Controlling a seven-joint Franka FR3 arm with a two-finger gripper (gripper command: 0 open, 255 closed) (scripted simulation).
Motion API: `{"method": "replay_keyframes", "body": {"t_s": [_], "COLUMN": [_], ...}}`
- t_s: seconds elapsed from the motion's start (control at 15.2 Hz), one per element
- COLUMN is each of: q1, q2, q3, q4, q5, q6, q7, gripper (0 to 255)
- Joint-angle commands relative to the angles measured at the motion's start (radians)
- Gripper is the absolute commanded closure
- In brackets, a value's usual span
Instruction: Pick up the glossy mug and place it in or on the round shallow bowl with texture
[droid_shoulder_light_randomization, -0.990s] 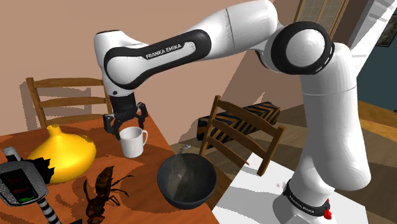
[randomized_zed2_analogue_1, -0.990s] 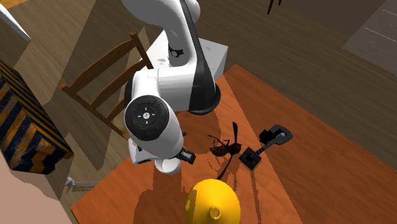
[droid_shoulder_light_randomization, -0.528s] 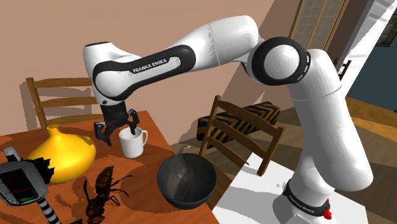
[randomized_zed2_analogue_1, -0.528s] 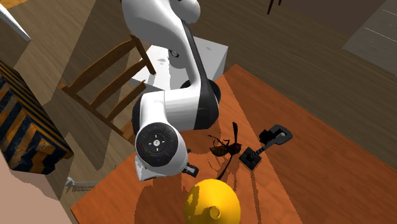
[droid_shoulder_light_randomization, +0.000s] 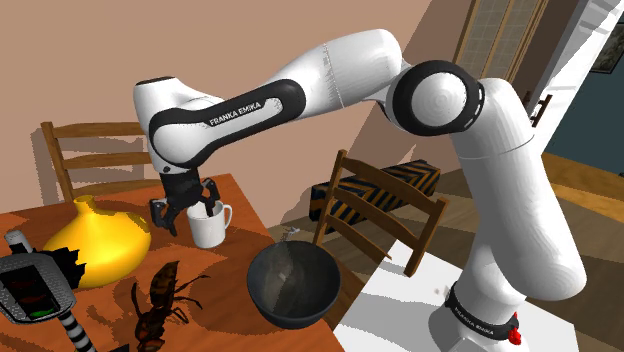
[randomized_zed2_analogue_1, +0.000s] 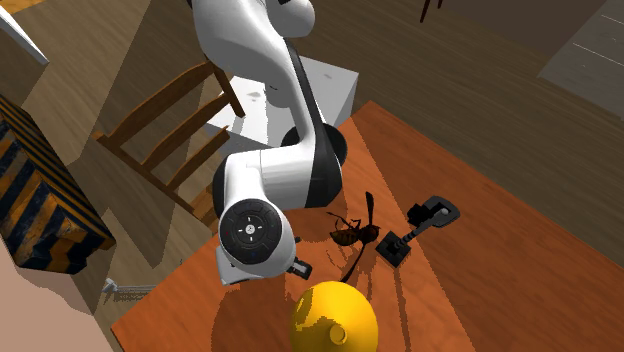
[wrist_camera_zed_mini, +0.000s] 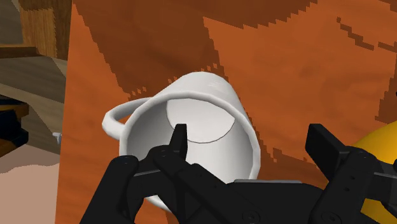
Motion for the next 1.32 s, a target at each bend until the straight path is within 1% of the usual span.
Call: {"method": "replay_keyframes", "body": {"t_s": [0.0, 0.13, 0.2, 0.79, 1.25], "q1": [0.0, 0.0, 0.0, 0.0, 0.001], "q2": [0.0, 0.0, 0.0, 0.0, -0.027], "q3": [0.0, 0.0, 0.0, 0.0, 0.006], "q4": [0.0, 0.0, 0.0, 0.0, 0.053], "q5": [0.0, 0.0, 0.0, 0.0, 0.01], "q6": [0.0, 0.0, 0.0, 0.0, -0.078], "q7": [0.0, 0.0, 0.0, 0.0, -0.007], "gripper": [0, 0, 255, 255, 255]}}
